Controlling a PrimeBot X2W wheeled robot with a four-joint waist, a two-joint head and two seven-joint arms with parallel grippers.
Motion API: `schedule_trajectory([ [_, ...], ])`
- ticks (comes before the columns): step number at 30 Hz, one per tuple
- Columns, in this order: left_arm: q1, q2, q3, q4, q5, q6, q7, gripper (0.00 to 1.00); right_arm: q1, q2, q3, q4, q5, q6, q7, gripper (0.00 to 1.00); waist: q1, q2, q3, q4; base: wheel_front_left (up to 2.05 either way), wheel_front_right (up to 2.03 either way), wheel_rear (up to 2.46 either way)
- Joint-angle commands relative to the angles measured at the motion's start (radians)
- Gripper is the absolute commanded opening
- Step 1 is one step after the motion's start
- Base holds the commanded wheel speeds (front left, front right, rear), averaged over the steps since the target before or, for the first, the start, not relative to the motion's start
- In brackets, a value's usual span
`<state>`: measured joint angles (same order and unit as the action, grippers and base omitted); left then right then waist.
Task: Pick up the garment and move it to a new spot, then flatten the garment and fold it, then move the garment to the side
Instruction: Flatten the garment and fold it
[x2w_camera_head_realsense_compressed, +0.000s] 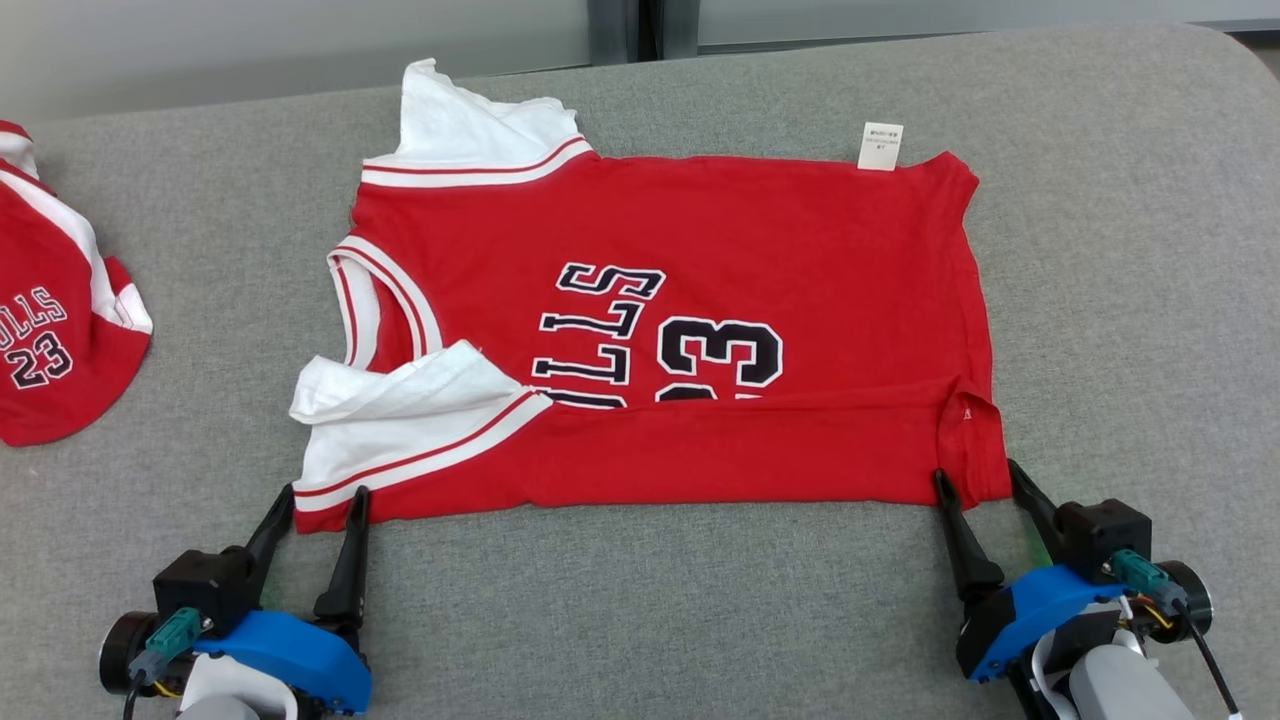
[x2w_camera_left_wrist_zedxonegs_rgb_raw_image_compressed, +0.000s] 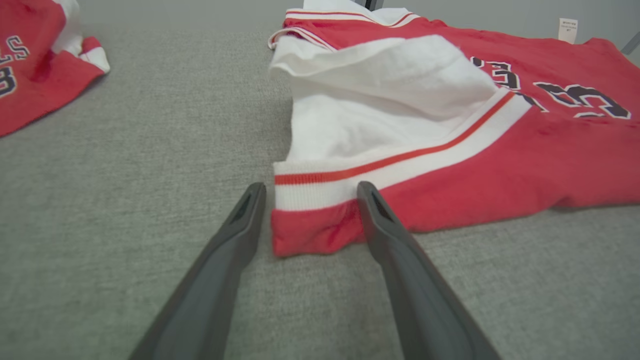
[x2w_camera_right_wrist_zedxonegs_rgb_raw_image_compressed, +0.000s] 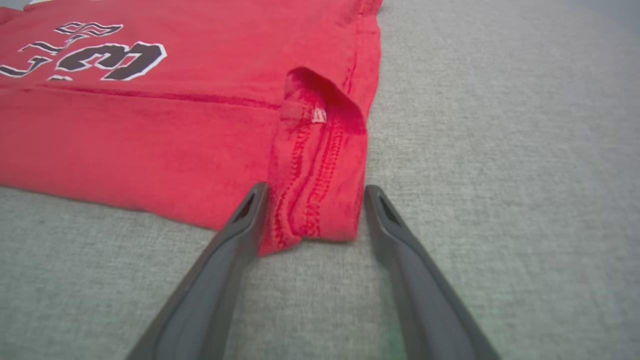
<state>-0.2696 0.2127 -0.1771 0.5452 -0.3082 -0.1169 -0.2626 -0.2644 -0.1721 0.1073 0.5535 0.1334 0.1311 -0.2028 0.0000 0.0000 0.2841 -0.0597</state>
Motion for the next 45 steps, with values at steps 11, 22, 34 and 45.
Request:
schedule_trajectory([
  [11,-0.016,-0.016,-0.014,0.017,-0.017,-0.008,-0.003,0.00,-0.028,0.008,0.019,0.080,0.022,-0.001,-0.024,0.00,0.0000,0.0000,-0.035,0.007,0.00,0.00,0.00],
  [22,0.161,-0.058,0.030,-0.124,-0.024,0.017,-0.003,0.00,0.091,-0.007,-0.014,0.038,0.045,-0.001,-0.039,0.00,0.0000,0.0000,-0.139,0.026,0.00,0.00,0.00],
  [34,0.380,-0.078,0.067,-0.227,-0.053,0.059,-0.003,0.00,0.317,-0.022,-0.066,-0.171,0.065,-0.002,0.049,0.00,0.0000,0.0000,-0.208,0.051,0.00,0.00,0.00],
  [45,0.389,-0.071,0.040,-0.204,-0.043,0.054,0.000,1.00,0.405,0.007,-0.090,-0.319,0.059,-0.001,0.129,1.00,0.0000,0.0000,-0.214,0.040,0.00,0.00,0.00],
])
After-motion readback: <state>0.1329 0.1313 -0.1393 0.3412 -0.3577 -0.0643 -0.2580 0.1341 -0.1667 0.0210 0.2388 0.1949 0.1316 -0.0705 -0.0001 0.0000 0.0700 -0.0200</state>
